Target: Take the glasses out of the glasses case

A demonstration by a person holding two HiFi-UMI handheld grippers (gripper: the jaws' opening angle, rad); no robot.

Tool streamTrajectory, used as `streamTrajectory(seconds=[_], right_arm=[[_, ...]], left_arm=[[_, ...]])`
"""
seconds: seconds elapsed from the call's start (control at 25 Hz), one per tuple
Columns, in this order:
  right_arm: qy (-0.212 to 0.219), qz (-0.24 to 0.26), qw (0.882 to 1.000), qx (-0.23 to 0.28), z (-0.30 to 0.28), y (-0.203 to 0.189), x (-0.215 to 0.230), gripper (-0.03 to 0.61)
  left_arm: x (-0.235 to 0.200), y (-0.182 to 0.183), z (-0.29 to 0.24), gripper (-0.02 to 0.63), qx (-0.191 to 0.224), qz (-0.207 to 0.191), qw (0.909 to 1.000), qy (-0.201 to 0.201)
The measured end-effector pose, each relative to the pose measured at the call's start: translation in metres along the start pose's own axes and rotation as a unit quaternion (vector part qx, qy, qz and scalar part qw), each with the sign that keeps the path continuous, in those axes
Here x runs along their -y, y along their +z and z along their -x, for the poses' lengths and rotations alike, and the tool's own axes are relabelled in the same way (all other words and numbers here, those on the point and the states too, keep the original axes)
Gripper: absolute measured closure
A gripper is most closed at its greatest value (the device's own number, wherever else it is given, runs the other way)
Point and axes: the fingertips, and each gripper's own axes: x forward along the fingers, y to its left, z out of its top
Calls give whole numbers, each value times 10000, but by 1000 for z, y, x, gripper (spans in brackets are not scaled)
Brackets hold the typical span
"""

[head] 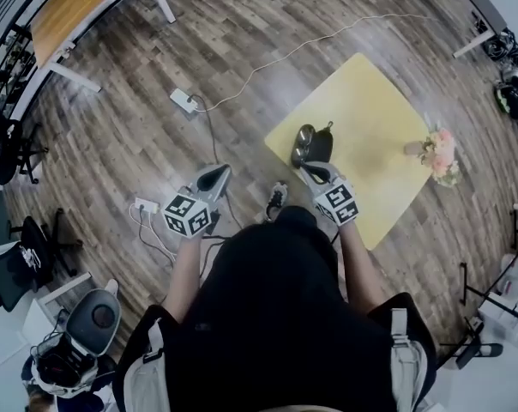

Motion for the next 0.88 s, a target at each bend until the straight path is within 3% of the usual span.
streamTrajectory(seconds=[0.2, 0.4, 0.88], right_arm=[[-104, -294, 9983, -497, -11, -13, 32, 575], [-99, -464, 9968, -642, -12, -24, 51, 575], [-498, -1149, 9872, -991, -15, -47, 69, 575]], left_arm=[[-7, 20, -34, 603, -140, -81, 9998, -127], [-13, 36, -74, 603, -183, -239, 9993, -223], [-14, 54, -142, 603, -544, -515, 9918, -1031]])
